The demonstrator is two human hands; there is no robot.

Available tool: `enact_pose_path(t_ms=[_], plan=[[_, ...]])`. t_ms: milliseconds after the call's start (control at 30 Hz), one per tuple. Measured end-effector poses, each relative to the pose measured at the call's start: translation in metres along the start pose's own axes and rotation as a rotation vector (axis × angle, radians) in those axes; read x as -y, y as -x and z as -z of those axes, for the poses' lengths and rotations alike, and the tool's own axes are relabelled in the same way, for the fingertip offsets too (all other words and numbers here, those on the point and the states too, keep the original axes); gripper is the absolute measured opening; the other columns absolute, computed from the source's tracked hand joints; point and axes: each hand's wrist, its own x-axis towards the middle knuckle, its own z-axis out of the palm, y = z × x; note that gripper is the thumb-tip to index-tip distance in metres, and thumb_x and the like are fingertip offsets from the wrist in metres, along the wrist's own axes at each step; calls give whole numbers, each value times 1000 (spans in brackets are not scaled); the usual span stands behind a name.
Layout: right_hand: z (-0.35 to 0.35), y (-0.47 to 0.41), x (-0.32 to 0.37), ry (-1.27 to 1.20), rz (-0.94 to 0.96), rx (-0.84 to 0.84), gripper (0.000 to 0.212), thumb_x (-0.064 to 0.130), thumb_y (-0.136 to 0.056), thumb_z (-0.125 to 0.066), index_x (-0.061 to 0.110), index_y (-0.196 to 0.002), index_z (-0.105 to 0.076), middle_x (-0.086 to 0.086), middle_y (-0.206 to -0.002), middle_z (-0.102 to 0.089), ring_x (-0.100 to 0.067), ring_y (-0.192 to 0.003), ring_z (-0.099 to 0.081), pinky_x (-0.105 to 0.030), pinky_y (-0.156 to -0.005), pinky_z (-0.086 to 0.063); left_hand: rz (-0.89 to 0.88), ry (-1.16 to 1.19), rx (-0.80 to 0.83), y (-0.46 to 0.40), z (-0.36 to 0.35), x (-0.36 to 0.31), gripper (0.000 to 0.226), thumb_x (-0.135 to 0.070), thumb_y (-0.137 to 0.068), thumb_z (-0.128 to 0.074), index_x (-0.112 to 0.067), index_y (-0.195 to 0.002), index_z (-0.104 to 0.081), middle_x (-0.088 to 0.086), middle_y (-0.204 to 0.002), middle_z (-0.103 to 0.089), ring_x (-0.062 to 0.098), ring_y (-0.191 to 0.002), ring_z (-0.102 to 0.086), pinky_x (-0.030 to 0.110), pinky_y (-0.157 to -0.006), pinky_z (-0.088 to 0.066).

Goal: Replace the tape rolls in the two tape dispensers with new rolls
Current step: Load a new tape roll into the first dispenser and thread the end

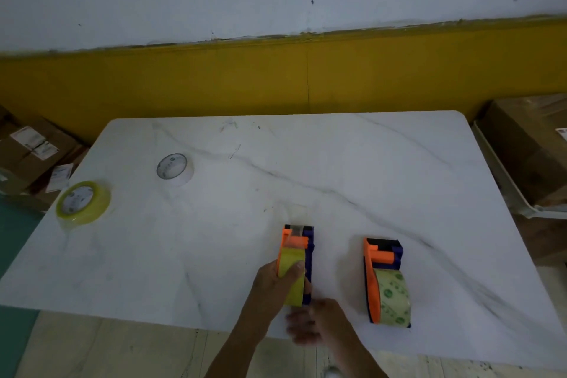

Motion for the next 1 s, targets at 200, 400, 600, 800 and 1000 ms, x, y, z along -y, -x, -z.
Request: enact_pose_path(t_ms=[200, 400, 600, 800, 1000], plan=[[13, 26, -3, 398, -99, -27, 23, 27, -86, -53, 18, -82, -74, 2, -79, -75, -15, -71, -71, -30, -69, -58, 70, -31, -50, -17, 5, 10, 27, -38, -86, -65, -13, -90, -74, 7, -85, -80, 18, -75, -76, 24, -67, -60], [32, 35, 12, 367, 57, 37, 26, 22, -94, -47, 21, -85, -72, 6, -88, -74, -15, -85, -67, -27, -76, -55, 67, -142, -61, -29, 24, 21, 78, -70, -62, -63, 2, -92, -67, 26, -95, -72, 22, -78, -65, 45, -79, -55], [36, 55, 17, 132, 306, 139, 14, 7, -92, -51, 2, -92, -64, 3, -79, -71, -12, -71, -64, -19, -63, -51, 105, -108, -21, -25, 25, 20, 69, -70, -52, -70, -9, -84, -73, 9, -84, -76, 27, -80, -71, 43, -79, -55], [16, 41, 59, 182, 842, -319, 33, -3, -94, -43, 16, -116, -60, 4, -115, -64, 2, -104, -59, -17, -92, -45, -17, 60, 45, 5, 9, 11, 18, -21, -88, -65, -13, -102, -74, 12, -102, -78, 28, -93, -74, 45, -89, -58], [35, -7, 126, -133, 824, -340, 48, -2, -93, -31, 24, -121, -60, 6, -130, -57, -10, -126, -46, -23, -102, -31, -146, 171, 85, 44, 35, 5, 38, -29, -68, -73, -6, -97, -74, 11, -88, -77, 24, -78, -71, 30, -66, -57]])
